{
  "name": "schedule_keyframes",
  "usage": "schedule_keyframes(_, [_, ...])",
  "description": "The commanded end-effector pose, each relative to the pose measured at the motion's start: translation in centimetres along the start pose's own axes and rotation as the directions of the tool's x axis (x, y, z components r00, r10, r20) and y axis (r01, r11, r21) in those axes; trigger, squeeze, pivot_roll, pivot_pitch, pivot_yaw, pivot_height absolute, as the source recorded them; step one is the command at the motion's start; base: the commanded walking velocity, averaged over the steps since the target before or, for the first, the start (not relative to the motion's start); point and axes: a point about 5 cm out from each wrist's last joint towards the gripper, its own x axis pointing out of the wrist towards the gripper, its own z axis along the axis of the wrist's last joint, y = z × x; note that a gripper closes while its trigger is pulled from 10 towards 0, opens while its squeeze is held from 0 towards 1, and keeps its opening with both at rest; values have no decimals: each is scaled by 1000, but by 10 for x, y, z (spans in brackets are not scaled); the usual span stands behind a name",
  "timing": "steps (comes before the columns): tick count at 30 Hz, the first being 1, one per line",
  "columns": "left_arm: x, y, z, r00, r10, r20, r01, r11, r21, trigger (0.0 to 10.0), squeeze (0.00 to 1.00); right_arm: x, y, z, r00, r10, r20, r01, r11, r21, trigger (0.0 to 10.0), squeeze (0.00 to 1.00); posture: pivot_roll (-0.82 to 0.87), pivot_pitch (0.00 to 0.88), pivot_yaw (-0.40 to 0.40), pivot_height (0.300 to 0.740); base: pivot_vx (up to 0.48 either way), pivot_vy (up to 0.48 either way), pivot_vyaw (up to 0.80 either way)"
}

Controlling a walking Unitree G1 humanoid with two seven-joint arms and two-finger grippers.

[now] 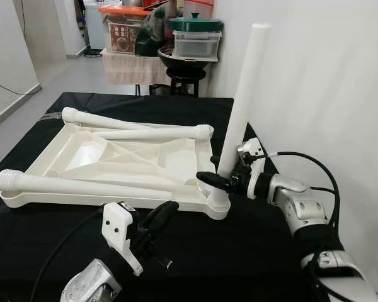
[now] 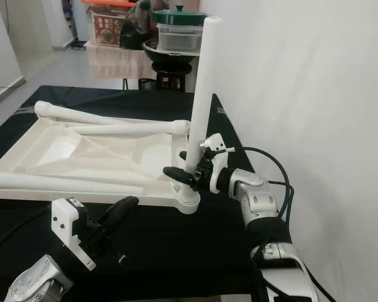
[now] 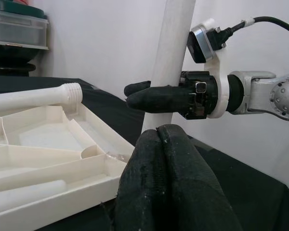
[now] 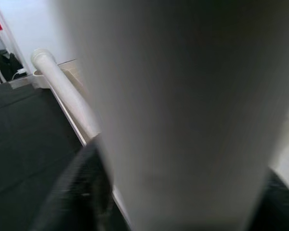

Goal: Building children table

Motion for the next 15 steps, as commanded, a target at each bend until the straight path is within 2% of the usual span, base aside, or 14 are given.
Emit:
schedule_keyframes(1, [-1, -1, 0, 1000, -7, -7, 7, 1000, -1, 10000, 0, 6, 4, -1, 998, 58, 2, -58, 998, 17, 0, 0, 16, 0, -110, 740, 0, 0, 0])
schedule_keyframes(10, [-1, -1, -1, 1000, -7, -10, 7, 1000, -2, 10000, 0, 5, 0, -3, 997, 78, 3, -78, 997, 10, 0, 0, 13, 0, -105, 740, 0, 0, 0])
schedule_keyframes(12, [-1, -1, -2, 1000, -7, -10, 7, 1000, -3, 10000, 0, 4, -2, -4, 1000, 30, -2, -30, 999, -24, 0, 0, 13, 0, -109, 740, 0, 0, 0])
schedule_keyframes(14, [-2, -1, -2, 1000, -7, -10, 7, 1000, -2, 10000, 0, 3, -5, -6, 997, -67, -32, 63, 993, -102, 0, 0, 16, 0, -114, 740, 0, 0, 0])
schedule_keyframes(15, [-2, -1, -2, 1000, -7, -10, 7, 1000, -2, 10000, 0, 3, -5, -6, 997, -67, -32, 63, 993, -102, 0, 0, 16, 0, -114, 740, 0, 0, 0])
